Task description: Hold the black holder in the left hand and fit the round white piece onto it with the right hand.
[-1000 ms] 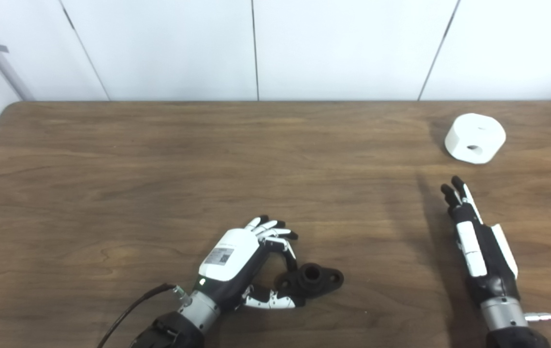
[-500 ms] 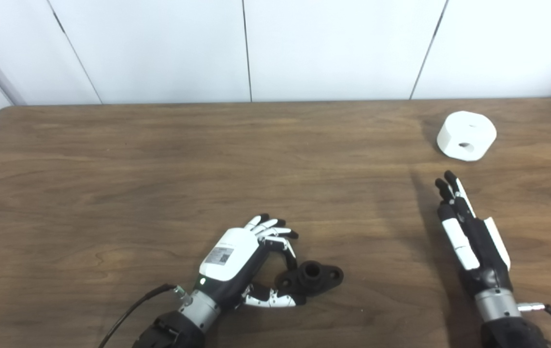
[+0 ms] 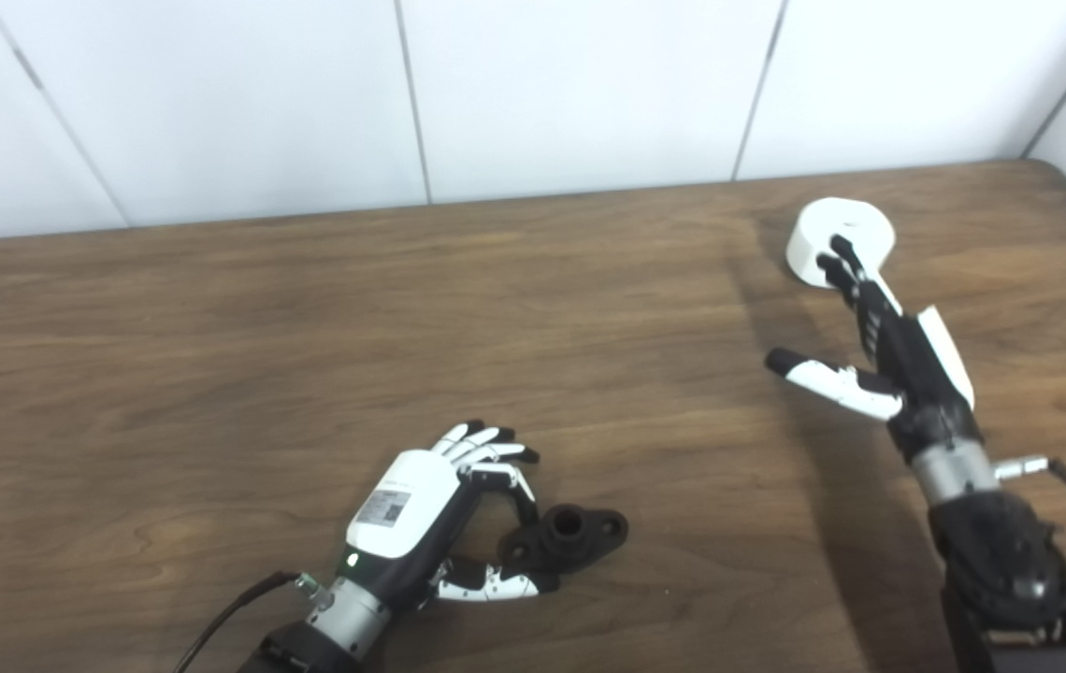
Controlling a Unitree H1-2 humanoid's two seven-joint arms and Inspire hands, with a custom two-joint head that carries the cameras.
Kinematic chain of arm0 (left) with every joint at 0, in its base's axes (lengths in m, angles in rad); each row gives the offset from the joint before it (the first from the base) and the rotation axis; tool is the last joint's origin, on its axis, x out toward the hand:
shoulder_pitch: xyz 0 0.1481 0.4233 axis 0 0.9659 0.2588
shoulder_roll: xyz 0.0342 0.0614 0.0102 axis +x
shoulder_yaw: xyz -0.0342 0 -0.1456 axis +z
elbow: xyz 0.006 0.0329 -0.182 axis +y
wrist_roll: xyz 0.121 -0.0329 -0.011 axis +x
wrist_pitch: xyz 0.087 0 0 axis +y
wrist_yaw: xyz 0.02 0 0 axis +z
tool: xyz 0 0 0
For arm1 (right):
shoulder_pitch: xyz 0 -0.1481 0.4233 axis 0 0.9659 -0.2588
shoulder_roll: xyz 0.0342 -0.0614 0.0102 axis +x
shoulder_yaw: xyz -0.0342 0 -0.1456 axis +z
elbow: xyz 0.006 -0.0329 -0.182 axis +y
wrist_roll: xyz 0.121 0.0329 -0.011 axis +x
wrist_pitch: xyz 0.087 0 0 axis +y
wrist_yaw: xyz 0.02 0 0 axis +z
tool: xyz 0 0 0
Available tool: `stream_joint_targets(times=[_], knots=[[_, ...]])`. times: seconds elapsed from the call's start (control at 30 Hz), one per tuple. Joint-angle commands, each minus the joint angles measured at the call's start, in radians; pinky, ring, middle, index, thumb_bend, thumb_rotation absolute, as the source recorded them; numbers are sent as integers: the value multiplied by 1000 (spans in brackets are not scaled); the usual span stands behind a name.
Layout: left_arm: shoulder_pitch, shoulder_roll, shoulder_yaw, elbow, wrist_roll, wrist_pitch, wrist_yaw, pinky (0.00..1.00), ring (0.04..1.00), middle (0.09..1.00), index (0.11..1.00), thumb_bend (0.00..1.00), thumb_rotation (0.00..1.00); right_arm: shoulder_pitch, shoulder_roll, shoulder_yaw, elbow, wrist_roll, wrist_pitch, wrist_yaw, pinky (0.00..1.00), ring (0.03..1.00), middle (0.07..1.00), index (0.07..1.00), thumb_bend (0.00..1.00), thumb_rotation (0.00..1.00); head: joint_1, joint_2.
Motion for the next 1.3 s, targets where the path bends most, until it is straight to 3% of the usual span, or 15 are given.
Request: stream_joint_targets(times=[0.0,0.1,0.2,0.33,0.47,0.53,0.67,0.77,0.9,1.0,1.27], knots=[[18,27,-8,31,45,30,-49,928,872,791,485,522,48,-51,-45,-25,-31,-21,-8,-9,1000,946,922,923,811,318,-3,-13],[26,29,-7,28,42,31,-51,923,869,789,485,521,47,-89,-73,-44,-14,-40,-3,-18,956,919,899,880,846,279,-15,-33],[30,32,-7,32,36,26,-50,916,870,791,486,521,47,-129,-94,-51,5,-57,0,-18,824,868,876,855,857,250,-29,-54],[30,38,-7,49,31,6,-33,909,865,786,485,521,46,-185,-116,-45,51,-90,-11,-22,834,875,876,846,862,229,-35,-74],[26,44,-6,64,41,-10,-17,904,859,778,485,522,47,-234,-125,-30,93,-140,-12,-25,916,884,868,843,866,217,-57,-83],[26,45,-3,68,36,-15,-14,910,859,778,485,522,47,-256,-129,-22,112,-162,-10,-25,834,860,866,843,870,228,-66,-84],[28,49,-1,72,33,-18,-9,915,857,776,485,522,47,-288,-144,-3,143,-208,-2,-23,767,834,858,840,876,243,-95,-87],[29,54,0,69,24,-15,-17,926,864,780,485,521,46,-310,-167,22,158,-260,41,-3,786,839,855,840,887,238,-109,-86],[28,64,3,71,21,-18,-17,927,865,782,485,521,46,-341,-183,34,185,-282,117,17,888,905,894,839,867,234,-127,-86],[28,68,5,72,15,-16,-17,926,861,782,485,521,46,-369,-201,49,210,-315,160,28,891,924,906,836,854,260,-138,-88],[24,77,11,79,-1,-20,-15,921,859,781,485,521,46,-429,-261,99,298,-366,187,51,911,950,925,838,896,275,-159,-91]])
